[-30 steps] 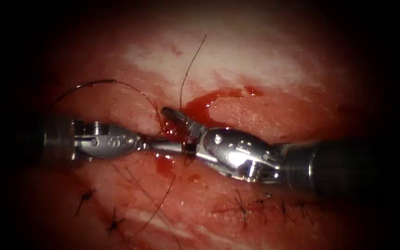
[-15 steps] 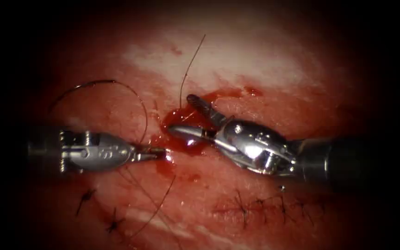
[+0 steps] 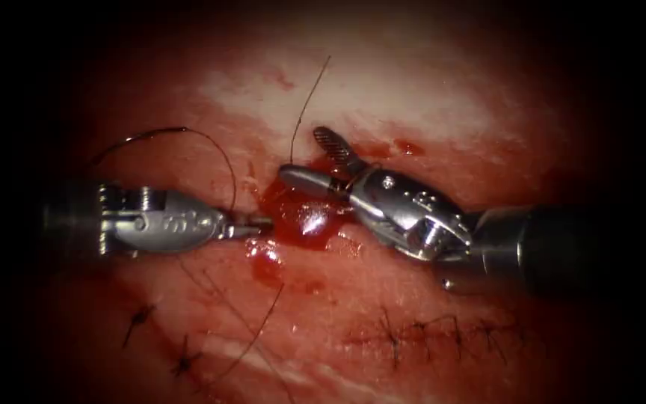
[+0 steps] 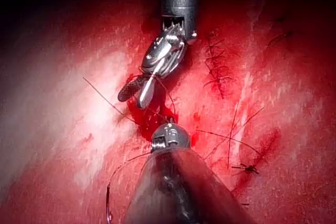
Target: Wound Closure
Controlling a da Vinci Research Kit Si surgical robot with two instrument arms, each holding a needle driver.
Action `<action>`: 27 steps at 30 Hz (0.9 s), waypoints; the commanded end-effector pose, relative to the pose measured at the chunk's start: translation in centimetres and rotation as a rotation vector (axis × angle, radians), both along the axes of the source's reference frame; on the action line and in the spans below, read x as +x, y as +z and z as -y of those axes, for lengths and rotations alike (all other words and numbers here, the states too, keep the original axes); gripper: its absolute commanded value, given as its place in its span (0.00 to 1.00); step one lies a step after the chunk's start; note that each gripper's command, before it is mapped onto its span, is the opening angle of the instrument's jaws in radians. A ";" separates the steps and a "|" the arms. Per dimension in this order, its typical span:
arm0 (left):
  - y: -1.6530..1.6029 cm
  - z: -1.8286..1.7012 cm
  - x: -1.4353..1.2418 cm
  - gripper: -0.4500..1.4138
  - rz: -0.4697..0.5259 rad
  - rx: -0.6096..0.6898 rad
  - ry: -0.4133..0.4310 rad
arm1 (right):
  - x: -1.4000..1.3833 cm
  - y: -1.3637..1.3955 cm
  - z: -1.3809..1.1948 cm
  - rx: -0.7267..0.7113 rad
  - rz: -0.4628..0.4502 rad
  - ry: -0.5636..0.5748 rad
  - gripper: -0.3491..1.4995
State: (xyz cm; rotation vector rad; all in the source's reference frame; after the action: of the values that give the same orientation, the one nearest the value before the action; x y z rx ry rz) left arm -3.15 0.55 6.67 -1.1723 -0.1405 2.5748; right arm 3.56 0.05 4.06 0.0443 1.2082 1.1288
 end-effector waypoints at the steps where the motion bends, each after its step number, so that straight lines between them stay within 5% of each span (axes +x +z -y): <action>1: 0.06 0.03 -0.06 0.00 -0.002 -0.001 0.000 | 0.06 0.07 0.01 0.011 0.009 0.007 0.47; 27: -0.20 -0.28 -0.05 0.00 0.018 -0.016 -0.028 | 0.26 -0.02 -0.29 -0.010 -0.068 0.100 0.45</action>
State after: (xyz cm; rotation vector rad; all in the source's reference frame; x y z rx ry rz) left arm -3.15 0.87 6.40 -1.1963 -0.1038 2.5448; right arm 3.74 0.39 4.01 0.0102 1.2883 1.2186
